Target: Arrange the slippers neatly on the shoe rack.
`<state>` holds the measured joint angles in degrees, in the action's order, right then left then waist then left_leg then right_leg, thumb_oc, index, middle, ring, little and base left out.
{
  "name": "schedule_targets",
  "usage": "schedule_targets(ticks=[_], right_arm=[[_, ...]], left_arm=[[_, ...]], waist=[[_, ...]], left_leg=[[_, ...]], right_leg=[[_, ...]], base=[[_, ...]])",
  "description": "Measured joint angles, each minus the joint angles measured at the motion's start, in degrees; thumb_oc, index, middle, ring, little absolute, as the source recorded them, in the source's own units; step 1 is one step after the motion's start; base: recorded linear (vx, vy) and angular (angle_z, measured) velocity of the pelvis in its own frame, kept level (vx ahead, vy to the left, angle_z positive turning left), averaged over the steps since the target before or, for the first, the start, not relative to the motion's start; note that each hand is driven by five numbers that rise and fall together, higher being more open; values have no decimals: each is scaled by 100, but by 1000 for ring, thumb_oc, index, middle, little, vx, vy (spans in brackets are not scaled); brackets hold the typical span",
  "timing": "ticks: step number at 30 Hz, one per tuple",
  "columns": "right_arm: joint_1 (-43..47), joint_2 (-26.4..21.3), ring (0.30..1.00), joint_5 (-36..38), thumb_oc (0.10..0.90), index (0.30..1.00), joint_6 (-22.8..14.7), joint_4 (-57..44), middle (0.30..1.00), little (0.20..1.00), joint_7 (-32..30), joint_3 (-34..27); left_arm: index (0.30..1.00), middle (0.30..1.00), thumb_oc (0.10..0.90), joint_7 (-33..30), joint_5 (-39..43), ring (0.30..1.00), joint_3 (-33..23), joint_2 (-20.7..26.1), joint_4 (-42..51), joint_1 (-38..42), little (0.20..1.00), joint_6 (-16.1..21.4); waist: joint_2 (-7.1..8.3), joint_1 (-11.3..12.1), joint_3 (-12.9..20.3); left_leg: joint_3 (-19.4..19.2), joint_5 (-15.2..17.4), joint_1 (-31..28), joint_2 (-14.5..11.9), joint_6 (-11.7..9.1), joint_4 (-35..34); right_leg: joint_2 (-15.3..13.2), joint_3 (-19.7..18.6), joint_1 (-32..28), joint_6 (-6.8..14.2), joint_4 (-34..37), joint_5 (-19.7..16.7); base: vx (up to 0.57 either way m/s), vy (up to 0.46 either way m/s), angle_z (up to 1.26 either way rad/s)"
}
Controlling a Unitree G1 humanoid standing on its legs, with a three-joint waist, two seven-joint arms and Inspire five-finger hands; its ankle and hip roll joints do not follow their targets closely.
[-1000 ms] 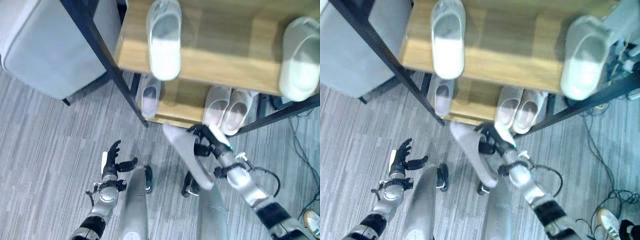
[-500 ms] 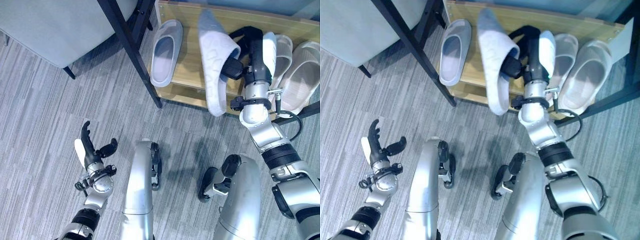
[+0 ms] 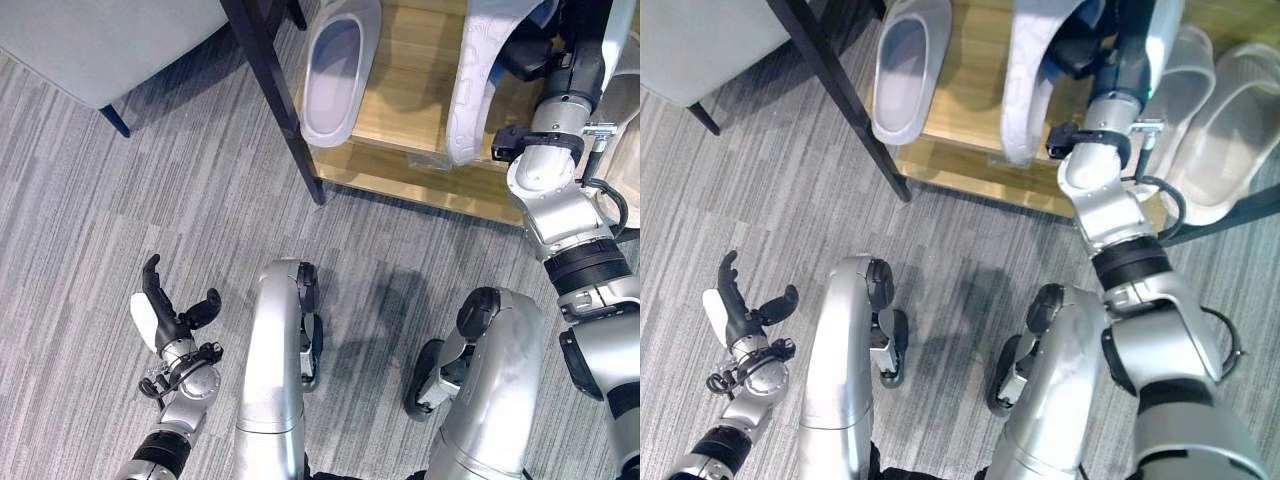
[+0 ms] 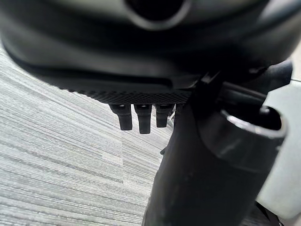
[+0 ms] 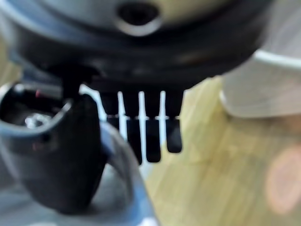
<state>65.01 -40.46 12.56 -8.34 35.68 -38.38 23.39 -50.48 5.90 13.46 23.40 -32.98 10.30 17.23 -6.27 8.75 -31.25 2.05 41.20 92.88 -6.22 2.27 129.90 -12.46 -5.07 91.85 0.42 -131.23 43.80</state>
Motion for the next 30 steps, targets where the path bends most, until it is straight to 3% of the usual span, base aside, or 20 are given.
schedule_targets(ticks=[5,12,18,23,30], right_arm=[[732,-39,300,38,400,300,-40,768,300,300,-47,553],[1007,-108,300,248,400,300,-47,1069,300,300,28,932],[1005,-105,300,453,400,300,-46,1132,300,300,179,1013],[995,-98,300,455,400,300,-46,1166,300,300,198,1016],[1001,135,300,595,400,300,-33,2051,300,300,271,1188]], left_arm=[[900,900,800,1,-31,900,100,3,1,69,900,7],[900,900,800,6,-16,900,221,4,-71,95,900,11],[900,900,800,14,86,900,220,5,-93,104,900,14],[900,900,800,31,131,900,226,11,-110,121,900,14],[900,900,800,113,254,900,228,76,-118,-3,900,37]], waist=[[45,62,-24],[112,185,-44],[242,166,-50],[263,151,-56],[300,167,-59]], left_leg=[[-4,52,-40,-11,90,-29],[7,62,-43,-3,92,-1],[10,62,-47,-5,91,14],[29,80,-55,-29,128,79],[40,87,-131,-43,141,98]], right_leg=[[-1,13,-60,26,63,15],[-5,21,-94,35,60,19],[-6,26,-107,36,61,19],[2,31,-141,36,33,19],[10,41,-227,40,34,17]], base=[[0,0,0],[0,0,0],[0,0,0],[-2,2,-1],[-24,2,0]])
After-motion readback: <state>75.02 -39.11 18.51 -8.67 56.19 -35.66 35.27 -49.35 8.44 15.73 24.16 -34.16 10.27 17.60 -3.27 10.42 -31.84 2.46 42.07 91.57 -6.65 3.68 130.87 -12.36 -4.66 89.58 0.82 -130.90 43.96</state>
